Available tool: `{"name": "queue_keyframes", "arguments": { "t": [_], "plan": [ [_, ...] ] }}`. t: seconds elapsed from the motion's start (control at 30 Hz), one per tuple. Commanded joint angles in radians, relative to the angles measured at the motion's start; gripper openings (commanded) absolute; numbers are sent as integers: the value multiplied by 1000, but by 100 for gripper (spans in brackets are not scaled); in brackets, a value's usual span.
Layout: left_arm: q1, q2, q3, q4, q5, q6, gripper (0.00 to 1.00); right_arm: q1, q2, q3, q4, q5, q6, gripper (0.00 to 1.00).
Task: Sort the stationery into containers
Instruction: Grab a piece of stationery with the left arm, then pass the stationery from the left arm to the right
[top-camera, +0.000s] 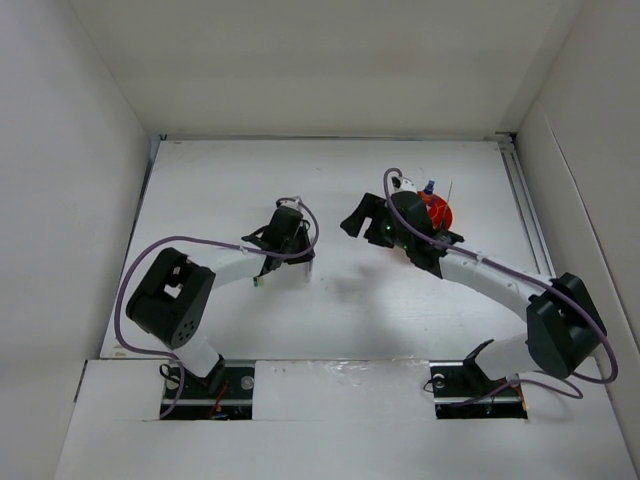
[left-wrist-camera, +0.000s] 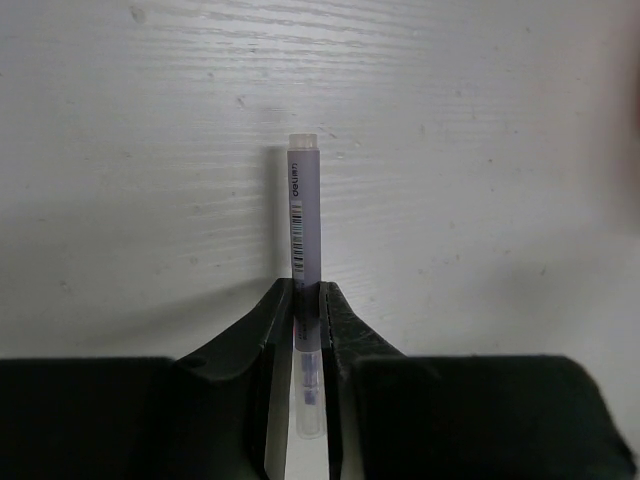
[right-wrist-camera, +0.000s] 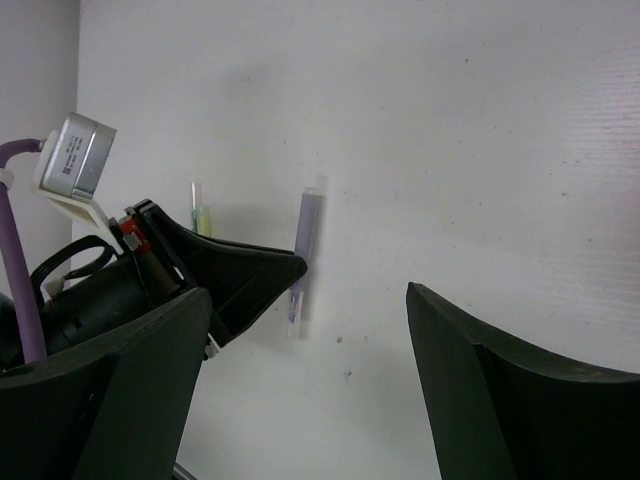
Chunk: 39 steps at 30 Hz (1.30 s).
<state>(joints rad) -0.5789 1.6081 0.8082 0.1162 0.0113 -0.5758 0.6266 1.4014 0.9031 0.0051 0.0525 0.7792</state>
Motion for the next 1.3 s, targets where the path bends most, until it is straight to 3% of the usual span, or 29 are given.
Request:
{"name": "queue_keyframes", "arguments": {
  "t": [0.0,0.27,1.0,1.27],
  "plan": [
    [1,-53,-12,77,85,22,0,-7,7,23,15,-20,0,85],
    [1,-40,-21,155,190,22,0,4,56,34,26,-77,-9,85],
    [-9,-103,-86,404,495,-6,0,13,107,62,26,-48,-18,86],
    [-84,-82,-72,428,506,-6,0,22,108,62,26,-48,-18,83]
  ]
}}
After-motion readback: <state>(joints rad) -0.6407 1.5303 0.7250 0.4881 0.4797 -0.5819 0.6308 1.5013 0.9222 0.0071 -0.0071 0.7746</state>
